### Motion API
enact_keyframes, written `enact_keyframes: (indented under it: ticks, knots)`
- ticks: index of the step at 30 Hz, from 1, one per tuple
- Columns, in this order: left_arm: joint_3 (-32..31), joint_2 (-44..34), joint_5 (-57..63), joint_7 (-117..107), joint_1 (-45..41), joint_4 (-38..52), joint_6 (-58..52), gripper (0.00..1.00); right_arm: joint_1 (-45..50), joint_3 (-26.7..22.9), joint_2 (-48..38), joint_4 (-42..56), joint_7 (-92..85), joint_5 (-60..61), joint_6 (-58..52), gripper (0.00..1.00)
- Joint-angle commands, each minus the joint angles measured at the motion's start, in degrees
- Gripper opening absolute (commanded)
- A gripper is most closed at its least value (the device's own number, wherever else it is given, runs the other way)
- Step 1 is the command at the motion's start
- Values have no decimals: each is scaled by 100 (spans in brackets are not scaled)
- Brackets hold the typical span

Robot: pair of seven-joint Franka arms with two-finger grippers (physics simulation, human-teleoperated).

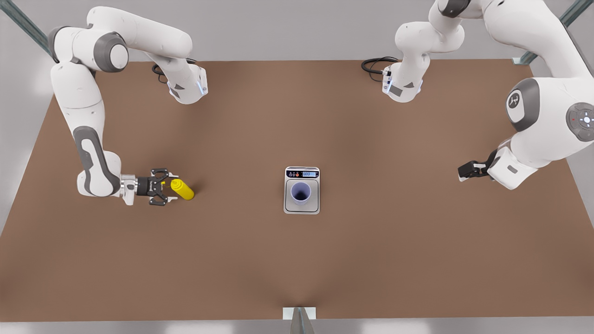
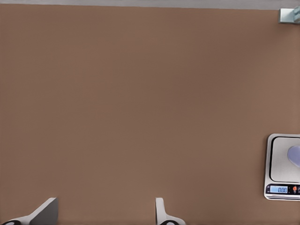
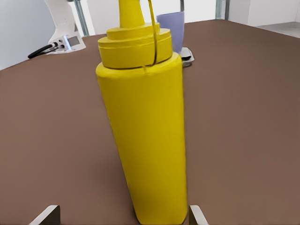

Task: Move cup to the weight, pick up sauce bottle, pour sauce

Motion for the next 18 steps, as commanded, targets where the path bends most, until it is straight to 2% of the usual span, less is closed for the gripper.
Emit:
enact_keyframes:
  ticks: [1, 15, 17, 18]
  knots:
    - [0, 8, -2, 0, 0, 0, 0, 100, 45, 0, 0, 9, 0, 38, -9, 100]
    - [0, 60, 15, 0, 0, 150, -44, 100, 387, 0, 123, 141, 9, 346, -44, 100]
    - [18, 17, -2, 9, 9, 158, -105, 100, 423, 0, 123, 141, 9, 381, -44, 80]
    - [18, 16, -2, 9, 9, 158, -114, 100, 423, 0, 123, 141, 9, 381, -44, 76]
